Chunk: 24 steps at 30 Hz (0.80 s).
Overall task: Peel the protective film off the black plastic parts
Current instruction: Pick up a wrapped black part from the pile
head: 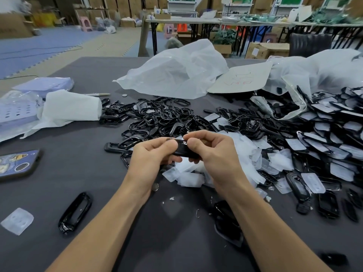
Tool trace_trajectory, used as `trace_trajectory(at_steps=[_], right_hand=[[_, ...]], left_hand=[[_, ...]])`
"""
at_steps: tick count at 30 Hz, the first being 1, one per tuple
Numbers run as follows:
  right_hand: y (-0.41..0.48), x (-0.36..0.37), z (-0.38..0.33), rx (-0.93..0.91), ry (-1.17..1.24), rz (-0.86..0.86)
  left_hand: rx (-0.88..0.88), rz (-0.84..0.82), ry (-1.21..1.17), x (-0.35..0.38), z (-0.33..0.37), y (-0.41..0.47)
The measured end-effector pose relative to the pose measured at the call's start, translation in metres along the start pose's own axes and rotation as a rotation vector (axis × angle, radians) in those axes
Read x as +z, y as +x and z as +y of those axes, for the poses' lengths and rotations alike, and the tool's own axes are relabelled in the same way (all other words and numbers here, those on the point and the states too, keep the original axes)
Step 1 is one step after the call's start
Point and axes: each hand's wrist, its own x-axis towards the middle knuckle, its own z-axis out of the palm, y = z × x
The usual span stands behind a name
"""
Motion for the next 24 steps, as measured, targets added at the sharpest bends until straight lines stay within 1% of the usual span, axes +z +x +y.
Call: trace_trajectory(at_steps=[2,4,5,7,8,11,14,16,19,21,22,24], right_hand=[[-0.0005,0.0010,0.0011,-0.010,0.006,0.040],[-0.0001,0.0011,0.0007,0.032,0.071,0.081],[0.0007,0.0012,-0.0005,0.082,0.154,0.089],[0.0012,0.0010,-0.0037,0.195,0.323,0.049],[0.0007,0.0008,-0.0052,0.222,0.344,0.011],[-0.0031,0.0025,-0.0055,0.188,0.209,-0.071],[-0.0052,0.0049,-0.0050,0.127,0.091,-0.045],[-0.0042,0.0055,-0.0047,0.110,0.061,-0.010],[-0.0027,0.0053,-0.0023,0.092,-0.015,-0.011],[-0.0029,0.0051,-0.0023,0.081,-0.071,-0.020],[-0.0027,0.0046,-0.0016,0.076,-0.082,-0.017],[-0.0020,0.0043,-0.0003,0.100,-0.017,0.009]], left_hand=[[0.015,-0.021,0.067,0.0012,-0.0004,-0.0020],[-0.003,-0.009,0.057,0.0023,-0.0011,-0.0015],[-0.027,0.015,0.015,0.0028,-0.0011,-0.0011],[-0.082,0.074,-0.097,0.0037,-0.0002,-0.0009],[-0.103,0.092,-0.144,0.0038,0.0001,-0.0007],[-0.135,0.086,-0.240,0.0038,0.0005,-0.0007],[-0.139,0.088,-0.259,0.0054,0.0003,-0.0025],[-0.091,0.123,-0.189,0.0050,-0.0017,-0.0038],[0.108,0.219,0.116,0.0009,-0.0072,-0.0020],[0.201,0.229,0.237,-0.0003,-0.0067,-0.0017],[0.204,0.205,0.241,-0.0003,-0.0072,-0.0020],[0.100,0.130,0.114,0.0018,-0.0046,-0.0029]])
